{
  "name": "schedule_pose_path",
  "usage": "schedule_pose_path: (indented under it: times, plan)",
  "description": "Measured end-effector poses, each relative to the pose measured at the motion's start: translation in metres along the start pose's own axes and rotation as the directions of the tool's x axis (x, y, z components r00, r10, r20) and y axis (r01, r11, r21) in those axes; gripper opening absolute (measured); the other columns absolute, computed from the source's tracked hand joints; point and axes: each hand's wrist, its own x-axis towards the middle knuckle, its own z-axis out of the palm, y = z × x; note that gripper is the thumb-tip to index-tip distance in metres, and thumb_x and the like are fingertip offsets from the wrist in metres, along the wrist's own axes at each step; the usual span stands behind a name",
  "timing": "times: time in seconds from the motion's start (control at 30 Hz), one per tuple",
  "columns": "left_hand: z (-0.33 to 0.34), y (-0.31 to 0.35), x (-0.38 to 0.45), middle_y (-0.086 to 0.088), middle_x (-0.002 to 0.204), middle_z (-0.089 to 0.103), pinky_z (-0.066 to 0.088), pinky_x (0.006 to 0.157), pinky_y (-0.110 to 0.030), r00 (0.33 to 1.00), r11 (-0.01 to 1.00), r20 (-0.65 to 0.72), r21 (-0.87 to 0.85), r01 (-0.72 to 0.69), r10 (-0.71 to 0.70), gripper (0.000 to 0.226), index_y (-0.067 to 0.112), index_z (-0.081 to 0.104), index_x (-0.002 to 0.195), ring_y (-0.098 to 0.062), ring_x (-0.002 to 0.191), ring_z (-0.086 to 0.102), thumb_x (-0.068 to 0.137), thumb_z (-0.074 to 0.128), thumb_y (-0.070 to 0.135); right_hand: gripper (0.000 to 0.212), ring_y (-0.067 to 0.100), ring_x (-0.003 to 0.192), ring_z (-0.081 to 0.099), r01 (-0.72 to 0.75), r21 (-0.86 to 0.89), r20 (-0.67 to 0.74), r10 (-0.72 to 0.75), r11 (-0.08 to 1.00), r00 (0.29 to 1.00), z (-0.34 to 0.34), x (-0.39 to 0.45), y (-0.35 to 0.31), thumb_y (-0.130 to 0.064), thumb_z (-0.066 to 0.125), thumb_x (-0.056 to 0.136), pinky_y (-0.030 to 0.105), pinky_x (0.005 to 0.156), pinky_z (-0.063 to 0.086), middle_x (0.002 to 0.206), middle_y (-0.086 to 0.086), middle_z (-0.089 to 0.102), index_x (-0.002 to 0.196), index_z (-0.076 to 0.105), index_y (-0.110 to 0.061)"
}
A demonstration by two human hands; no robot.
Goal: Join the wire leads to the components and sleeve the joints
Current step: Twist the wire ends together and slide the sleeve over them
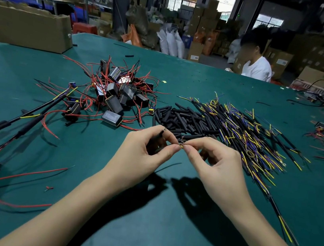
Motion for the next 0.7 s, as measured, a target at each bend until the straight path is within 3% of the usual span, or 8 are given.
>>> schedule_pose_path:
  times: [0.17,0.27,0.33,0.43,0.5,0.63,0.7]
  plan:
    - [0.0003,0.001,-0.0001,-0.024,0.065,0.055,0.04,0.055,-0.045,0.998,0.998,-0.02,0.031,-0.054,0.054,0.009,0.012,0.065,0.083,-0.038,0.057,0.045,0.084,0.072,0.018,0.012,0.013,0.07,0.063,-0.084,0.101,0.045,0.08,0.991,0.996,-0.0007,-0.0012,-0.0012,-0.013,0.068,0.087,0.04,0.069,0.051,0.075,-0.013,0.07,0.081,0.073,-0.021]
    - [-0.0009,0.0013,-0.0006,-0.008,0.066,0.058,0.043,0.056,-0.034,0.992,0.99,-0.045,0.08,-0.115,0.119,0.013,0.018,0.066,0.095,-0.026,0.057,0.049,0.084,0.073,0.016,0.014,0.025,0.067,0.061,-0.083,0.115,0.063,0.076,0.99,0.995,0.0005,-0.0016,-0.0019,-0.011,0.067,0.088,0.047,0.065,0.049,0.07,-0.013,0.068,0.08,0.073,-0.021]
    - [-0.0031,0.0015,0.0,0.001,0.07,0.059,0.043,0.06,-0.022,0.982,0.973,-0.047,0.149,-0.175,0.184,0.017,0.017,0.069,0.099,-0.012,0.06,0.051,0.083,0.072,0.014,0.016,0.026,0.065,0.06,-0.069,0.112,0.064,0.062,0.991,0.996,0.001,-0.0019,-0.0035,-0.01,0.066,0.088,0.044,0.062,0.049,0.069,-0.014,0.067,0.079,0.072,-0.023]
    - [-0.0053,0.0013,0.0012,0.009,0.074,0.057,0.04,0.064,-0.013,0.967,0.933,-0.028,0.273,-0.236,0.253,0.012,0.011,0.073,0.094,0.0,0.064,0.051,0.082,0.071,0.011,0.016,0.005,0.06,0.055,-0.028,0.077,0.084,0.021,0.997,0.996,0.0007,-0.0027,-0.0053,-0.009,0.066,0.088,0.023,0.056,0.042,0.067,-0.02,0.064,0.081,0.072,-0.021]
    - [-0.006,0.0022,0.0016,0.008,0.075,0.057,0.041,0.063,-0.016,0.967,0.925,-0.021,0.297,-0.236,0.254,0.011,0.01,0.073,0.093,-0.002,0.065,0.052,0.082,0.071,0.01,0.014,0.002,0.059,0.052,0.007,0.038,0.087,-0.01,0.999,0.996,0.0008,-0.0026,-0.0066,-0.007,0.065,0.087,0.015,0.056,0.037,0.066,-0.023,0.061,0.08,0.072,-0.018]
    - [-0.0051,0.0067,-0.0001,-0.004,0.079,0.061,0.045,0.065,-0.023,0.981,0.951,0.016,0.245,-0.189,0.191,0.017,0.01,0.071,0.101,-0.016,0.07,0.056,0.085,0.067,0.013,0.013,0.004,0.057,0.046,0.035,0.027,0.08,-0.037,0.999,0.996,0.0002,-0.002,-0.0077,-0.006,0.064,0.085,0.015,0.058,0.036,0.064,-0.017,0.058,0.075,0.069,-0.014]
    - [-0.0046,0.0082,-0.0007,-0.002,0.08,0.062,0.044,0.065,-0.024,0.991,0.976,0.033,0.173,-0.134,0.13,0.012,0.01,0.073,0.097,-0.016,0.07,0.057,0.087,0.067,0.011,0.014,0.005,0.057,0.044,0.016,0.048,0.102,-0.021,0.999,0.995,-0.0008,-0.0021,-0.0081,-0.006,0.064,0.086,0.017,0.058,0.036,0.064,-0.016,0.058,0.075,0.068,-0.014]
